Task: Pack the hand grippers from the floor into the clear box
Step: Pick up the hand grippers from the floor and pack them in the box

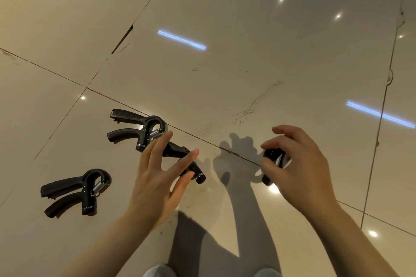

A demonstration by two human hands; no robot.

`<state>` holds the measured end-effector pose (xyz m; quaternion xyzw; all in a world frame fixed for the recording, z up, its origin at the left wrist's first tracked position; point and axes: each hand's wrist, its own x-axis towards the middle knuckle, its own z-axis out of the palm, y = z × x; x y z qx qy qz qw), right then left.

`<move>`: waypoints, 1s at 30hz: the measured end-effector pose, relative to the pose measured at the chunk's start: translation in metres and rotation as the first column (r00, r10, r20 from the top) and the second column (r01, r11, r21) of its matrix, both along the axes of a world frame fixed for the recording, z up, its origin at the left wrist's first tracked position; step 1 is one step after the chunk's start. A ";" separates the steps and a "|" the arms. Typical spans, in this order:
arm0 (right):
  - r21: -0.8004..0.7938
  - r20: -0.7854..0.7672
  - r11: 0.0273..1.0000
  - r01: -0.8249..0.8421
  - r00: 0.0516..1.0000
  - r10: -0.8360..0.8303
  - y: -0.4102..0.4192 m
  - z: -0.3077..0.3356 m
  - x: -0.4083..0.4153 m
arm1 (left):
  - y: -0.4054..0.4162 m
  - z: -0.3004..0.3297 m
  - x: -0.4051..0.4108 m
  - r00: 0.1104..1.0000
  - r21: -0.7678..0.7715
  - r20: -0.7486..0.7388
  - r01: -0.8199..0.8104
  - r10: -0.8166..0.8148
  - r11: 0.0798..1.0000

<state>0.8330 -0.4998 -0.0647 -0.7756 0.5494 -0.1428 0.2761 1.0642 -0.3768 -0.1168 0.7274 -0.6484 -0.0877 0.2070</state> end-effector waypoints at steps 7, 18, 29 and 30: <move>-0.006 0.015 0.981 0.192 0.981 -0.192 0.054 -0.035 -0.038 | -0.012 -0.002 0.000 0.998 0.026 0.009 0.068 -0.068 0.997; 0.042 0.237 0.957 0.286 0.928 -0.288 0.084 -0.039 -0.063 | -0.004 0.033 -0.023 0.983 -0.155 -0.049 0.168 -0.177 0.974; -0.354 0.200 0.908 0.222 0.967 -0.159 0.162 0.091 -0.157 | 0.050 0.169 -0.128 0.923 -0.460 0.031 0.353 -0.383 0.814; -0.395 0.176 0.895 0.206 0.974 -0.146 0.175 0.106 -0.173 | 0.056 0.187 -0.139 0.907 -0.459 0.040 0.390 -0.420 0.799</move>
